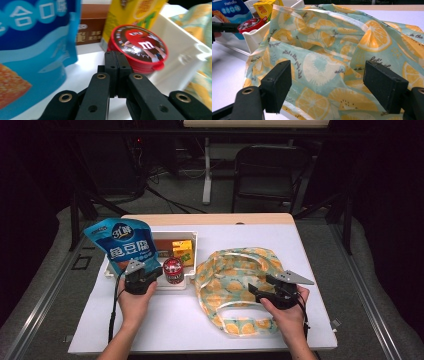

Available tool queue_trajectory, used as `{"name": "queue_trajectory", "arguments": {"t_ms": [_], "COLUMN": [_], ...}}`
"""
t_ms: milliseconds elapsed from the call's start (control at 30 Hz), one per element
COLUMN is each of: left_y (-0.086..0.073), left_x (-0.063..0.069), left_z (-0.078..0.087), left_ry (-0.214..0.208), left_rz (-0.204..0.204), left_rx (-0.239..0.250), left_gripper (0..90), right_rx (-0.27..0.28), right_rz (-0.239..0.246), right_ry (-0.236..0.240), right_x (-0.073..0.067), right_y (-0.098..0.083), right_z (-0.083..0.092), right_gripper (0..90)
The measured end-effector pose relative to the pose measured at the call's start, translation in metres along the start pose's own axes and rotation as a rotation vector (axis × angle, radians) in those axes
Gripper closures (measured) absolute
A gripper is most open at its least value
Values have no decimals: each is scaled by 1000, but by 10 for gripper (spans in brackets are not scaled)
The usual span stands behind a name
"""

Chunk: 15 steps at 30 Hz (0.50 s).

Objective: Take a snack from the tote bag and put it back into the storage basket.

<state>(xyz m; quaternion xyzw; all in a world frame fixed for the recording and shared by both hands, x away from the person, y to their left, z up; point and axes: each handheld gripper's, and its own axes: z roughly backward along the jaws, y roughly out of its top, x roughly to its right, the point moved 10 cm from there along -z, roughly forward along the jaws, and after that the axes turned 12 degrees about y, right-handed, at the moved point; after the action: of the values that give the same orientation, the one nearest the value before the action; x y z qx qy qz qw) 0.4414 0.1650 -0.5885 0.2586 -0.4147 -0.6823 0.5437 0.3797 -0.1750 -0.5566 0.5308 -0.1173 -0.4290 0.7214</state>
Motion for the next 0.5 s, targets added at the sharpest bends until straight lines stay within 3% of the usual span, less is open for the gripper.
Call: {"name": "queue_trajectory", "arguments": {"t_ms": [200, 367, 433, 500], "left_y": [3, 14, 14, 12], "left_x": [-8, -18, -18, -14], "left_z": [-10, -7, -10, -13], "left_ry": [19, 48, 38, 27], "left_rz": [46, 125, 134, 114], "left_rx": [-1, 46, 35, 18], "left_gripper": [900, 900, 900, 900], "right_rx": [-7, -6, -7, -6], "right_rz": [-1, -1, -3, -6], "right_ry": [-5, -4, -3, 2], "right_x": [1, 1, 1, 0], "right_y": [-2, -2, -2, -2], "right_z": [-1, -1, -1, -2], "right_gripper": [227, 228, 230, 230]}}
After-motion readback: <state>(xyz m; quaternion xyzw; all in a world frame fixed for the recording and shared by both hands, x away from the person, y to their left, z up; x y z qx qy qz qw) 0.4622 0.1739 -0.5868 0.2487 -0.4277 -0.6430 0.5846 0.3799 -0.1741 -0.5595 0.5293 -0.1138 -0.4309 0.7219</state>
